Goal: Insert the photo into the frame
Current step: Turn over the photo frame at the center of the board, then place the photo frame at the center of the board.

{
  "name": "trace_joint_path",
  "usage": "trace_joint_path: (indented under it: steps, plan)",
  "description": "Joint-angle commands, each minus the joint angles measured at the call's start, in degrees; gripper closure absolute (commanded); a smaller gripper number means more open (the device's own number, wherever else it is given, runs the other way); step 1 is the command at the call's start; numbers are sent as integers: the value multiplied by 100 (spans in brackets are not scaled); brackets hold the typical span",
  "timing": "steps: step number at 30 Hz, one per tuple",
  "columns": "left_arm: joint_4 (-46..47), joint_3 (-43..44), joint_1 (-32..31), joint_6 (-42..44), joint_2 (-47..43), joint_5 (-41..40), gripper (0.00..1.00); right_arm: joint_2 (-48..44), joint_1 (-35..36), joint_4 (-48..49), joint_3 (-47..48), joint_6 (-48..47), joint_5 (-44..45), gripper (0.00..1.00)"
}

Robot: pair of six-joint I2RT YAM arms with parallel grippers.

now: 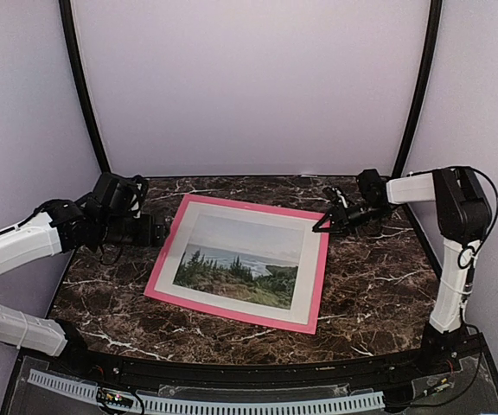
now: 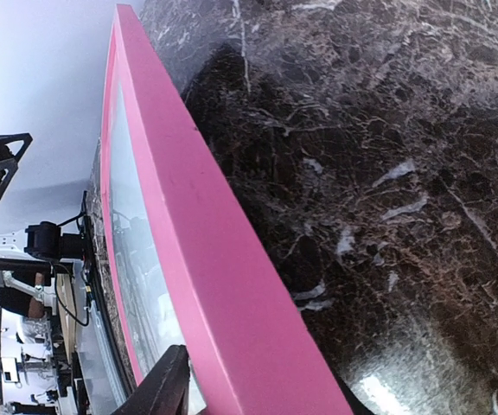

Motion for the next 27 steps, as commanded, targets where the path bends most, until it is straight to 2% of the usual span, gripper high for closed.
trace_joint_path:
  steps: [1,7,18,22,27]
  plan:
    - [398,-189,101,-172,98,208,13,193,-92,479,326,-199,-202,55]
    - [569,-400,175,-223,203,367,13,359,-238,529,290,-118,-15,47]
    - [658,-517,350,-183,286,530,14,232,-523,587,142,416,726,43]
    - [795,-596,574,-152,448,878,13,-88,-524,601,-52,632,1336,39]
    - [1033,-632,945,-142,872,1721,13,-826,-417,760,-706,868,1876,29]
